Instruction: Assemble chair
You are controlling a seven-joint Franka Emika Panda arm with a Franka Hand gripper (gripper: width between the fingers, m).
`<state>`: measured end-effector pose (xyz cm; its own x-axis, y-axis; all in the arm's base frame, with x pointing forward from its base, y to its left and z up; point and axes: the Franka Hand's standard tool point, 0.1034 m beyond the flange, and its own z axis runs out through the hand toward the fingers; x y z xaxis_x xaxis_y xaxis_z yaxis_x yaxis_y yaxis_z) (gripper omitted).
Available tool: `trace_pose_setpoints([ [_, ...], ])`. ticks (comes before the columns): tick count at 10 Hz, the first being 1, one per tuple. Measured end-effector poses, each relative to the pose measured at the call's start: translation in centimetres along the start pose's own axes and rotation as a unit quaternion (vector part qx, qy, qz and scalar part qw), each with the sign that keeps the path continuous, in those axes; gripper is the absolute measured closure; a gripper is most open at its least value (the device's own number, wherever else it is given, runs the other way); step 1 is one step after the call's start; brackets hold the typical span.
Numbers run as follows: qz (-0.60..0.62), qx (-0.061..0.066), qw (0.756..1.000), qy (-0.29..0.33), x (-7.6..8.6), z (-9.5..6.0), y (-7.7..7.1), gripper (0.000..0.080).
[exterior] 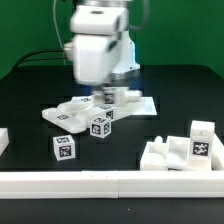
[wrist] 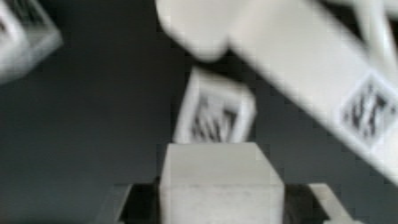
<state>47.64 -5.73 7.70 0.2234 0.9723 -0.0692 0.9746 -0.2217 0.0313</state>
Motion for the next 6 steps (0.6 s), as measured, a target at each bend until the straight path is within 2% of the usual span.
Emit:
trace_pose_setpoints([
  [1, -0.042, 0.000, 0.999, -0.004, 0.5, 0.1, -0.1, 0.0515],
  [2, -0.079, -0.008, 0.997, -0.003, 0.8, 0.1, -0.2, 0.0515],
  [3, -0.137, -0.026, 0.990, 0.002, 2.3, 0.2, -1.0, 0.0515],
  [5, -0.234, -0.034, 0.972, 0.002, 6.4, 0.6, -2.4, 0.0515],
  [6, -0.288, -0.050, 0.956, 0.001, 8.5, 0.6, -2.6, 0.0515],
])
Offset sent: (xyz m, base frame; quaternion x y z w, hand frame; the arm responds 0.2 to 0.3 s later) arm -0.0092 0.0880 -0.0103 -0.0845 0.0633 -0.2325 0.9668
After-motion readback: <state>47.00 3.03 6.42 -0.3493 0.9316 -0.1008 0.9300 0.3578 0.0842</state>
